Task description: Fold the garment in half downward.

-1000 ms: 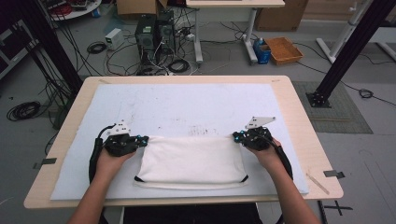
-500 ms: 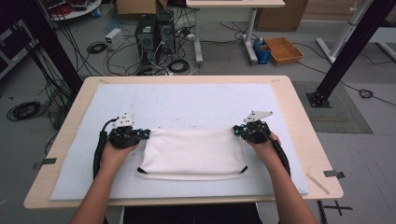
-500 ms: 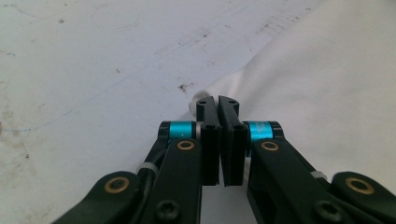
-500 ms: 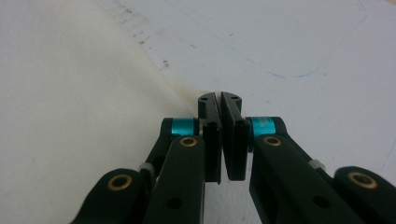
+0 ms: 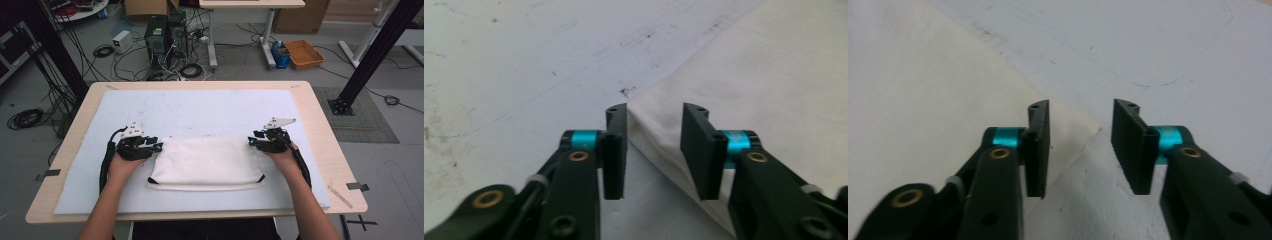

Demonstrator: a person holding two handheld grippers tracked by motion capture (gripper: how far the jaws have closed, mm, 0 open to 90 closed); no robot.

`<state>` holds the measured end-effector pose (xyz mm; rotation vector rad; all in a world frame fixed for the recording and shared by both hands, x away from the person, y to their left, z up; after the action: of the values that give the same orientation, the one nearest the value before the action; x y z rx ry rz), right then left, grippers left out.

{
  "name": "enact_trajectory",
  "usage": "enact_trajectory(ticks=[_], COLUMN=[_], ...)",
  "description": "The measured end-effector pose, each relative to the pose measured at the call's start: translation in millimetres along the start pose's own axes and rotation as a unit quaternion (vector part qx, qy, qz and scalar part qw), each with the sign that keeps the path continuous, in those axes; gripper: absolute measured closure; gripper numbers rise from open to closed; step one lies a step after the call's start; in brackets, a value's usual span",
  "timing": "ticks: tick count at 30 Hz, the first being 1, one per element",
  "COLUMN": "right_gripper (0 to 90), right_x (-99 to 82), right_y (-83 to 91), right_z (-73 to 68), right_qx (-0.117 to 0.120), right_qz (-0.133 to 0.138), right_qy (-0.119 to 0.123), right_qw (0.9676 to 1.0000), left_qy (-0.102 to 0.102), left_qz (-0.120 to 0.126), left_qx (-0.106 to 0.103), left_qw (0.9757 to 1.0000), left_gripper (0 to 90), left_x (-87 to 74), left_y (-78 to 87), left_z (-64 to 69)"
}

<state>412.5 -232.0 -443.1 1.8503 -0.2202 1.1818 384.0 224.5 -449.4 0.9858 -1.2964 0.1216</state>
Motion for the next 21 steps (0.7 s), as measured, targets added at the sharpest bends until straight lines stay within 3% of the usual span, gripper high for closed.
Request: enact_trajectory(ticks=[5, 8, 13, 16, 21], right_gripper=[38.3, 30.9, 20.8, 20.4, 20.4], right_x=[-7.0, -8.3, -3.1, 0.1, 3.6], right_y=[12.8, 19.0, 25.6, 26.1, 25.2], right_z=[-1.0, -2.6, -2.4, -2.5, -7.2], right_qx=[0.002, 0.011, 0.023, 0.025, 0.029], right_qz=[0.024, 0.042, 0.060, 0.066, 0.065], right_qy=[-0.019, -0.029, -0.044, -0.048, -0.044], right_qw=[0.9995, 0.9986, 0.9970, 0.9964, 0.9965], left_qy=[0.002, -0.007, 0.005, 0.016, 0.014], left_qz=[0.000, 0.014, 0.011, 0.021, 0.022], left_qx=[0.001, -0.006, -0.010, -0.003, -0.003], left_qw=[1.0000, 0.9999, 0.9999, 0.9996, 0.9997], left_gripper=[36.1, 33.8, 22.6, 19.6, 18.8], left_x=[-1.6, -2.3, -7.6, -7.9, -7.3], left_y=[12.2, 20.8, 32.2, 38.9, 42.7], left_z=[3.5, 7.8, 10.0, 8.9, 9.2])
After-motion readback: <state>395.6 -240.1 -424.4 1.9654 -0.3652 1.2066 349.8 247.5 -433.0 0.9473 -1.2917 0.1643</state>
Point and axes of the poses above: each handheld gripper's, and its own axes: y roughly backward along the jaws, x roughly out of its top, z roughly to its right, the point moved 2 cm from there along -y, roughly forward along the jaws, and after that the axes turned 9 degrees about -y, right-handed, at the moved point
